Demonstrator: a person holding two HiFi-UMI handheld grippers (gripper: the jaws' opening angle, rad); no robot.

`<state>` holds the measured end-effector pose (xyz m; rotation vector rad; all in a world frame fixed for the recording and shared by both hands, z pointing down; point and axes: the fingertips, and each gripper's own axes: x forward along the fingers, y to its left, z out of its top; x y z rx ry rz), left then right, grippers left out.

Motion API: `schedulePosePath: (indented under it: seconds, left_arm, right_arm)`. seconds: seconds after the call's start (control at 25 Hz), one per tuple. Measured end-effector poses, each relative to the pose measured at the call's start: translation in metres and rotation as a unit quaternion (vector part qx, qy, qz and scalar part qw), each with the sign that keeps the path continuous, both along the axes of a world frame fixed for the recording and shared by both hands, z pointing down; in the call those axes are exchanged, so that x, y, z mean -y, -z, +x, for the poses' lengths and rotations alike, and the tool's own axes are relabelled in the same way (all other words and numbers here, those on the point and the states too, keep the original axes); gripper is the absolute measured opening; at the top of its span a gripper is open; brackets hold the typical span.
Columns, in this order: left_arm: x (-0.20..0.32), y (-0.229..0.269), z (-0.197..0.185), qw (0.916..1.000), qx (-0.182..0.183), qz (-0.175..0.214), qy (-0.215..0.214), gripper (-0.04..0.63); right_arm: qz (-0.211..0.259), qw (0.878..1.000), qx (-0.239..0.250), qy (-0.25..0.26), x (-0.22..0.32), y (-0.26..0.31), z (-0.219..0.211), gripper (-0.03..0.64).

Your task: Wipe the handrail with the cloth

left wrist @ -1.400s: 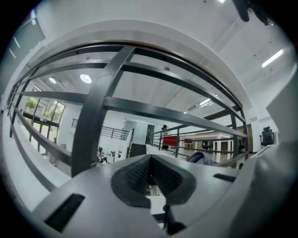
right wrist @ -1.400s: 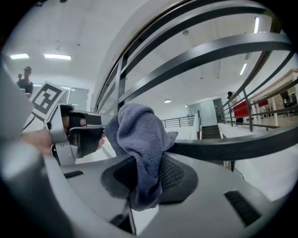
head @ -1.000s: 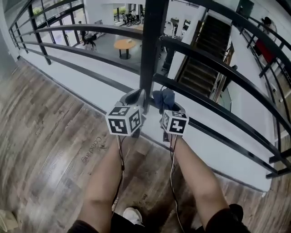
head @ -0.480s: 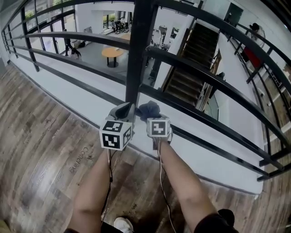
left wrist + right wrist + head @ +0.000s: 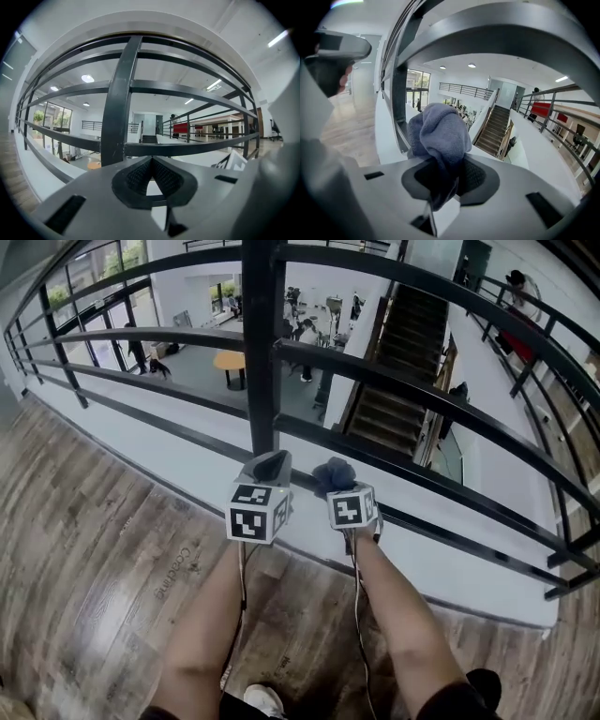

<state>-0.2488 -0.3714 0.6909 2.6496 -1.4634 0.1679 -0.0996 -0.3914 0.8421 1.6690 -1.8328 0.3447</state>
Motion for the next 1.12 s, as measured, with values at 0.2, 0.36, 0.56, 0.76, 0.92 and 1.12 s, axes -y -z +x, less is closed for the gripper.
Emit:
schedulePosePath:
  seconds: [0.2,0.36,0.56,0.76,0.92,1.12]
  left_arm:
    - [-0.005,-0.003,0.02,0.9996,0.001,-0.029,0.0,0.003]
    - [-0.016,-0.012,0.045,0.9994,0.016,-0.032,-0.004,0.003]
    - [-0.028,-0.031,0.079,0.9977,0.015,-0.063,-0.017,0.003]
    - [-0.033,-0.04,0.121,0.9968,0.044,-0.058,-0.034,0.003]
    - [-0.043,-0.056,0.152,0.9945,0.063,-0.061,-0.057,0.003]
    - [-0.048,-0.067,0.198,0.9928,0.056,-0.085,-0.062,0.003]
  right_arm:
    - [0.003,1.0,-0.014,-0.02,-0.026,0.0,0.047,0.097]
    - [0.005,0.999,-0.031,-0.042,-0.045,0.003,0.091,0.097]
    - [0.006,0.998,-0.031,-0.062,-0.07,0.004,0.14,0.097]
    - [0.015,0.996,-0.016,-0.082,-0.096,0.01,0.191,0.095]
    - [0.028,0.994,0.004,-0.104,-0.116,0.007,0.225,0.095]
    - [0.03,0.992,0.0,-0.122,-0.138,0.01,0.274,0.095]
